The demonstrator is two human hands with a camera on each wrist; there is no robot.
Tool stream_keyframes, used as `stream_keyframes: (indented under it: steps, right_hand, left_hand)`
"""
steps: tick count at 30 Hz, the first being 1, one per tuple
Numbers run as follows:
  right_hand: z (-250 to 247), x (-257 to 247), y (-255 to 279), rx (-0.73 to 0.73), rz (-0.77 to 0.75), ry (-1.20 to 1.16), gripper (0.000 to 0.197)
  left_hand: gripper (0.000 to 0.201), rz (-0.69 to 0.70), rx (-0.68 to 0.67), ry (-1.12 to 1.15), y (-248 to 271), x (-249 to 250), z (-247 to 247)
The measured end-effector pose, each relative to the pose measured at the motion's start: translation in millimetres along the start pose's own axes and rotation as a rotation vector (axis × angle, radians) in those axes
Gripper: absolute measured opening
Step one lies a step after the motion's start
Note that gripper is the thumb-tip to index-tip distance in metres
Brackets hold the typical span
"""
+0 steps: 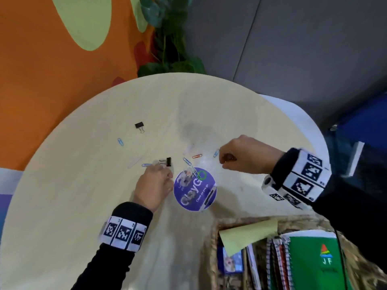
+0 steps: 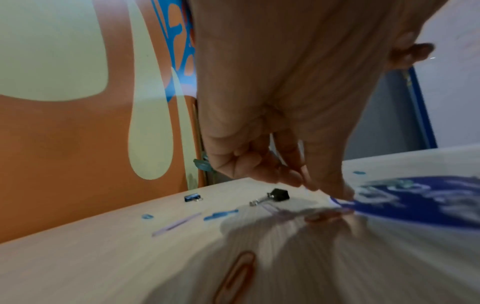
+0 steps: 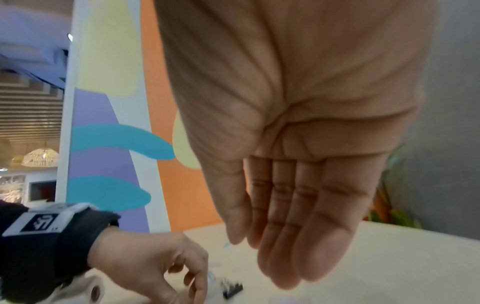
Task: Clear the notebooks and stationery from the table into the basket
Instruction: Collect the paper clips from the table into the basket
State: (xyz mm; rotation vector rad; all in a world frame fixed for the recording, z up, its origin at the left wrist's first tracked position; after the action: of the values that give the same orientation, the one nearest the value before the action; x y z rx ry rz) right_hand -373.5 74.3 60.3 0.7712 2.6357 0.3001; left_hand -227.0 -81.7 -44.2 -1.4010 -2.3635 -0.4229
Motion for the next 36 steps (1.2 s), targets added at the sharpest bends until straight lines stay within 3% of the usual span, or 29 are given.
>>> stream_keyframes:
  steps: [7,10,13,17,20,25,30,33,36]
  right_hand:
    - [50,-3,-63,-0.22,0.048,0.083,0.013]
    - [72,-9,-80,-0.24,0.121,0.101,0.031]
    - [89,-18,-91,-0.229,0.17,0.12,0.049]
    - [100,-21,-99,-0.198,0.23,0.103,0.048]
    - [102,-19,-103,-0.184,0.248,0.094,0.047]
    - [104,-21,-102,-0.241,0.27,0.124,0.045]
    - [78,-30,-83,-0.268,0.237,0.047,0.035]
    - [27,-41,-41,-0.116,0.175,-0.068,0.018]
    - [-8,-53,30,0.022,0.115,-0.184,0.02]
  left_hand:
    - [0.026,0.166,-0.047,-0.091,-11,-10,22]
    - [0.03,0.209,-0.07,-0.122,-8,-7,19]
    - [0.028,0.144,-0.054,-0.052,-3,-10,3]
    - [0.017,0.077,0.004,0.132,11,-24,-14]
    - [0.01,0.037,-0.034,0.199,23,-34,-17]
    - [0.014,0.022,-0.09,0.239,41,-40,-17]
    - [0.012,0.007,-0.094,0.267,58,-21,-17]
    - [0.012,0.014,-0.075,0.265,67,-1,-21]
    - [0.01,-0.001,-0.043,0.275,77,19,-26]
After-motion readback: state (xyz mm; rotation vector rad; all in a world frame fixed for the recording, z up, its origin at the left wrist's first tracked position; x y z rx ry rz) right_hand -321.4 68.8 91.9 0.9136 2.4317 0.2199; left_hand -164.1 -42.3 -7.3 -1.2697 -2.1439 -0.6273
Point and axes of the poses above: each hand's wrist, its own y-axis away from the middle knuckle, its own z-axis out of the palm, x = y × z, the point moved 5 cm from there along -y, towards the middle knuckle, and after that the axes turned 7 degrees about x, right-handed, at the moved point
